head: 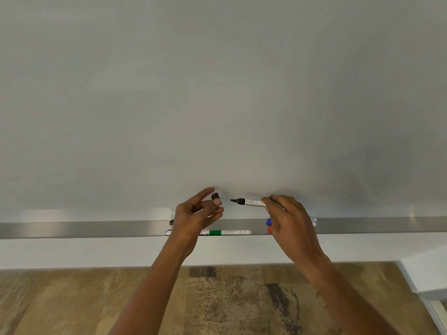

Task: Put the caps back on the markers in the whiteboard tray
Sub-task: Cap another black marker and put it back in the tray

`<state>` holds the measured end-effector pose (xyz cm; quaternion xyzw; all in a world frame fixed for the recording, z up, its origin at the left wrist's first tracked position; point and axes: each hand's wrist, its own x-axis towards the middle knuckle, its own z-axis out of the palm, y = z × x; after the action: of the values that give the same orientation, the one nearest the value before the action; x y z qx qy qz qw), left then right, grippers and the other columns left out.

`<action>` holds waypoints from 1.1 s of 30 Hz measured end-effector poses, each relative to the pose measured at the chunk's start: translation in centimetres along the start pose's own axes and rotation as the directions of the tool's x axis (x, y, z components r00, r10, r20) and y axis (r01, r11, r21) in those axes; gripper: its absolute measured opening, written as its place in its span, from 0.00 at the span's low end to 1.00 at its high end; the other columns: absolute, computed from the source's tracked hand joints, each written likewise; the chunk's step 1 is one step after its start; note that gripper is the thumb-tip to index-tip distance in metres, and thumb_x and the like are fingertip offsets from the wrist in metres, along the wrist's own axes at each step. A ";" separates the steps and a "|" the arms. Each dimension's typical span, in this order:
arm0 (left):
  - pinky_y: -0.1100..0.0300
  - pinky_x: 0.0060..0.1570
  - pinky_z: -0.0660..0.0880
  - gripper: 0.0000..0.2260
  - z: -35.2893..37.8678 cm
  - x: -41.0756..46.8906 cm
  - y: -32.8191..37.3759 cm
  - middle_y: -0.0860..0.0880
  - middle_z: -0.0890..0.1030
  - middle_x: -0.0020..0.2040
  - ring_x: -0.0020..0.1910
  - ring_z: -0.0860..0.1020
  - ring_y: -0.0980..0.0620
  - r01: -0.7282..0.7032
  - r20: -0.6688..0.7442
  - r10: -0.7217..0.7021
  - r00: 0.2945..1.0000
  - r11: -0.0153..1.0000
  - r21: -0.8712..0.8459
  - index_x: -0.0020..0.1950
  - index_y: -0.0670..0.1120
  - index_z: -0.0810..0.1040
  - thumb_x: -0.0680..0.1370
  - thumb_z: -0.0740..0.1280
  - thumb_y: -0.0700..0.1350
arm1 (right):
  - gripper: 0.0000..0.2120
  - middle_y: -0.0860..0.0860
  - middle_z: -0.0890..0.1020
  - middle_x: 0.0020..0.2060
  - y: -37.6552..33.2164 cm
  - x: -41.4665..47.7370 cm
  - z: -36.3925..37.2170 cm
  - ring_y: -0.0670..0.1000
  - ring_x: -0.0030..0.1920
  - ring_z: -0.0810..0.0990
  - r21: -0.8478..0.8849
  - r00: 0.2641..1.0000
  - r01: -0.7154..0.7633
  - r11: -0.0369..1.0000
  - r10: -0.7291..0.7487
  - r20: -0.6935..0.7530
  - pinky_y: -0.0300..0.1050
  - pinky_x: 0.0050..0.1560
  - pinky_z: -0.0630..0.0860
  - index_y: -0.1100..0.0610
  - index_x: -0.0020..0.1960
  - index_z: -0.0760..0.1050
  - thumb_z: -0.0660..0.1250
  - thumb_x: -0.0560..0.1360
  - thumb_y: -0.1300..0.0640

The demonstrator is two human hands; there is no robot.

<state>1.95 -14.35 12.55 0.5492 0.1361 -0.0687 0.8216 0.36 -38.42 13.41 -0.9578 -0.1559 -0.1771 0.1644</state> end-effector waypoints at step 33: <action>0.57 0.46 0.84 0.14 3.0 -3.6 0.4 0.36 0.86 0.54 0.49 0.87 0.43 0.037 -0.058 -0.059 0.997 0.943 -0.332 0.55 0.39 0.84 0.70 0.77 0.39 | 0.23 0.55 0.83 0.51 -2.8 -0.3 -3.5 0.57 0.50 0.82 -0.091 0.997 0.072 0.993 -0.072 0.000 0.51 0.46 0.80 0.60 0.61 0.80 0.74 0.67 0.70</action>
<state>-0.92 -17.12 15.09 0.4022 0.1865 -0.0464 0.8951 -1.91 -37.24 17.08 -0.9577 -0.1820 -0.1913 0.1144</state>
